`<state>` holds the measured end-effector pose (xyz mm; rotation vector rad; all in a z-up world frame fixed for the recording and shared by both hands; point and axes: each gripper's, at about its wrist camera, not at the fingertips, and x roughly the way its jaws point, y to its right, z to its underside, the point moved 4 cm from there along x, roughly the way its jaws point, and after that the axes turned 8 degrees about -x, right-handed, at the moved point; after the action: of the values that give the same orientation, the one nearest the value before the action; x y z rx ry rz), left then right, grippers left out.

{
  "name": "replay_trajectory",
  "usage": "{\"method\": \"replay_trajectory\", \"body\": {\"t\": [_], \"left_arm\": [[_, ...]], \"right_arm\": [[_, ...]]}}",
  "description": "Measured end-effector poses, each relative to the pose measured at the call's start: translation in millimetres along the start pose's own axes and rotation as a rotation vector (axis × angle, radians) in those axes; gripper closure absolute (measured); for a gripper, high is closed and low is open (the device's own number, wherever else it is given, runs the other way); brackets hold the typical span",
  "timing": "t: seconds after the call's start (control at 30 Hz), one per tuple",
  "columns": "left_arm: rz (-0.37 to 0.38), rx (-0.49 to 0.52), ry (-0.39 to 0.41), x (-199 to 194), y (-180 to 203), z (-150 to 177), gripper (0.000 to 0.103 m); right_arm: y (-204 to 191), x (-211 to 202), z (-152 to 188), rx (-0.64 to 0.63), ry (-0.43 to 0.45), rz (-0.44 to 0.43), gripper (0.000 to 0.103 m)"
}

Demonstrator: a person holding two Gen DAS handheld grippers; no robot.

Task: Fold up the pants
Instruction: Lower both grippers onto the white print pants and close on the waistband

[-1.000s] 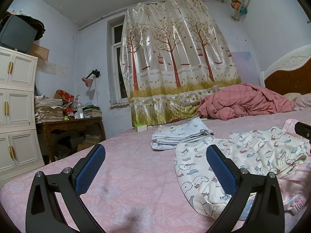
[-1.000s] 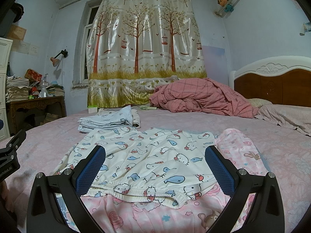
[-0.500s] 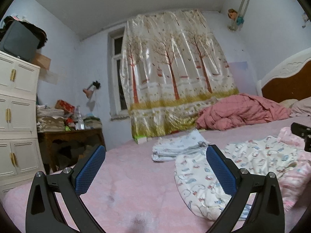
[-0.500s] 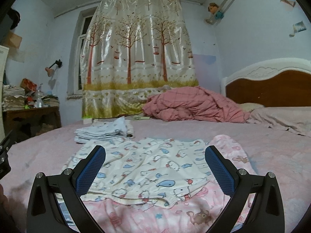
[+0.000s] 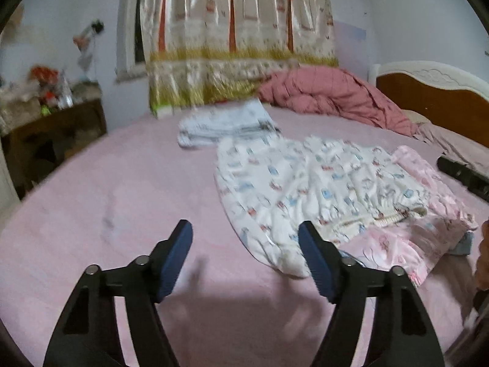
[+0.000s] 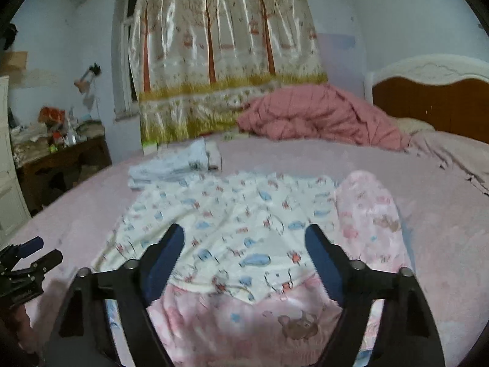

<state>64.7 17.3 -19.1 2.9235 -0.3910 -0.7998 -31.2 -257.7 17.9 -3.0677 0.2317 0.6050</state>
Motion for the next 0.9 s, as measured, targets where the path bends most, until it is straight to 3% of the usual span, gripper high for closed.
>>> {"method": "replay_trajectory", "body": {"t": [0.07, 0.13, 0.27, 0.37, 0.53, 0.7, 0.83, 0.9], "left_arm": [[0.019, -0.024, -0.050, 10.7, -2.6, 5.9, 0.049], [0.024, -0.029, -0.079, 15.8, 3.6, 16.6, 0.051], [0.043, -0.007, -0.099, 17.9, 26.7, 24.9, 0.051], [0.046, 0.018, -0.106, 18.3, 32.4, 26.8, 0.050], [0.068, 0.074, -0.182, 28.6, 42.0, 34.6, 0.044], [0.044, 0.085, -0.212, 32.7, 41.3, 37.7, 0.043], [0.000, 0.104, -0.226, 38.4, 43.5, 40.2, 0.052], [-0.013, 0.117, -0.223, 40.2, 46.0, 39.2, 0.052]], "right_arm": [[-1.9, 12.4, 5.6, -0.041, -0.069, -0.005, 0.035], [-4.4, 25.3, 16.4, -0.098, -0.147, 0.013, 0.041], [-2.4, 39.7, 33.8, -0.105, -0.227, -0.012, 0.042], [1.5, 44.1, 43.8, -0.092, -0.243, -0.023, 0.044], [5.1, 44.7, 42.4, -0.087, -0.232, -0.018, 0.044], [6.8, 46.5, 45.8, -0.123, -0.274, -0.036, 0.044], [8.2, 52.5, 50.2, -0.127, -0.304, -0.028, 0.045], [7.2, 55.2, 50.7, -0.128, -0.302, -0.025, 0.054]]}}
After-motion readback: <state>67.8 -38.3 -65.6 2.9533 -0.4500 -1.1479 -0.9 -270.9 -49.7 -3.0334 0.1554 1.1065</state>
